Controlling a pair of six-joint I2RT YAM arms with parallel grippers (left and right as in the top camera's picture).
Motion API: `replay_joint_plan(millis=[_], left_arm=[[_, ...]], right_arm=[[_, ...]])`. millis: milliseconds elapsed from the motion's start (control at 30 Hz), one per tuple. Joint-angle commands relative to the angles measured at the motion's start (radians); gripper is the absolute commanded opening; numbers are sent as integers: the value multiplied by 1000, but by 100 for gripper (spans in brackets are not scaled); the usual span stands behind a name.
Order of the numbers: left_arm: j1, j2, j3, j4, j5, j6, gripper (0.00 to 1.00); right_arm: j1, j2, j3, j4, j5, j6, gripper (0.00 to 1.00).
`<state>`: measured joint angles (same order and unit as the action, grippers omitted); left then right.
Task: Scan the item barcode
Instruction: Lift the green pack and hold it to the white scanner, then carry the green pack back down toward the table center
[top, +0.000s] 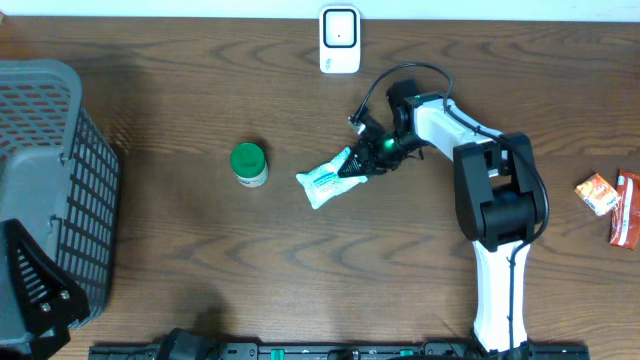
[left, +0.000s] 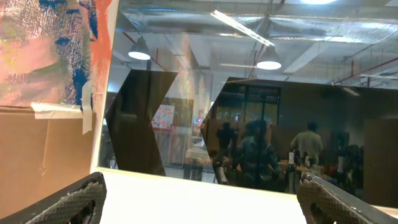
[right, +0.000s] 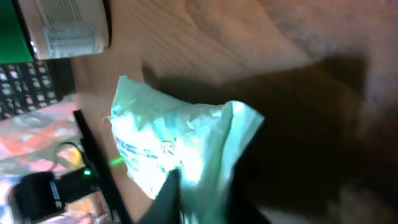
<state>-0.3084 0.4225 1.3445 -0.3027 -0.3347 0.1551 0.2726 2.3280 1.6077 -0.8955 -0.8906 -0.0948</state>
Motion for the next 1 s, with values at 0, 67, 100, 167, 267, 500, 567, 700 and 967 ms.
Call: replay_joint_plan(millis=[0,67,100,167,267,500,567,700,967], left_arm=[[4,-5,0,6,8,6,98],[4,-5,0,6,8,6,98],[4,-5,0,6,8,6,98],[4,-5,0,6,8,6,98],[4,-5,0,5,8,6,98],[4,-5,0,4,8,6,98],[4,-5,0,2,8,6,98],[4,-5,0,2,8,6,98],[4,-5,0,2,8,6,98]], right_arm=[[-5,13,42,-95,97,-24,1],[-19,-23,108,-226,139,-64,1],[-23,-39,131,-270,187,-63,1],[-27,-93,182,-367,351,-40,1],[-24,-189,217,-462,686,91,1],[27,-402,217,-620,1468,525,1],[54,-419,217,-635,1537,559,2],[127,-397,179,-603,1664,589,2],[320,-287,11,-484,1728,640,1]])
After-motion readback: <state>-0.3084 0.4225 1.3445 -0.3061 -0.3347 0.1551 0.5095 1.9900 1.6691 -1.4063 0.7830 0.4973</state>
